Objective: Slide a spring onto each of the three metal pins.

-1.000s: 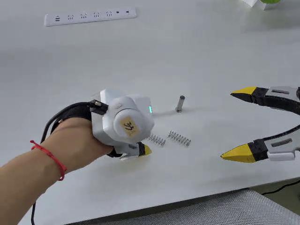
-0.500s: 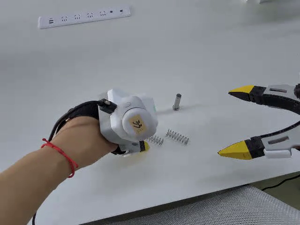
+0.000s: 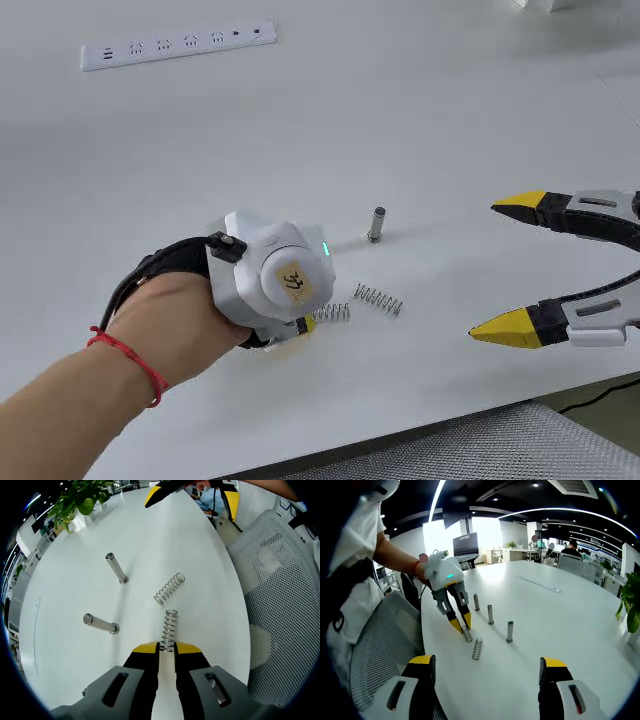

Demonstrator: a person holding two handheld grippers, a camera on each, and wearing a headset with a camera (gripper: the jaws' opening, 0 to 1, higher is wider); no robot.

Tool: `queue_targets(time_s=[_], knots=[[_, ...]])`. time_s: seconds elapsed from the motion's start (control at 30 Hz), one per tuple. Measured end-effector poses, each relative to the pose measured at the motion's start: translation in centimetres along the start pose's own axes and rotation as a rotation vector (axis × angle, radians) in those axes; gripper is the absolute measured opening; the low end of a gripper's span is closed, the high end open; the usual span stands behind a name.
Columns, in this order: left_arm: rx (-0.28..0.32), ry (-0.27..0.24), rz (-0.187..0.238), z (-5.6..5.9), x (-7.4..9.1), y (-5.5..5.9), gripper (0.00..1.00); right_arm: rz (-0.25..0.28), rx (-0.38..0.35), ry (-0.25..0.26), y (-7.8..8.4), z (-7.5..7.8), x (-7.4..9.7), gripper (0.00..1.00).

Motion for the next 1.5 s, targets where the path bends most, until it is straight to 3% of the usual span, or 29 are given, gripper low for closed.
queue_targets(time_s=[0.37,0.97,1.23,1.5], knots=[[0.008,0.001,0.004,0.0,0.0,0.0,0.07,-0.010,-0.005,-0.009,0.2,-0.1,0.1,0.86],[0.091,-0.005,0.053,0.9,0.6,0.1,0.06,-0.004,-0.005,-0.017,0.1,-0.6,-0.5,0.84],[0.113,-0.005,0.087,1.2,1.2,-0.3,0.06,-0.001,-0.007,-0.028,-0.1,-0.9,-0.9,0.83],[0.149,-0.017,0.161,1.6,2.6,-1.1,0.06,0.003,-0.005,-0.047,-0.8,-1.4,-1.3,0.80]])
Point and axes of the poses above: the centre of the closed fingertips' face, and the gripper's own axes: x roughly backward along the fingers, z roughly to its right, y roughly out of its underside, the point moved 7 cm from there along x, roughly backward along the fingers, and after that the axes turned 12 degrees about z, right-handed, at the moved point
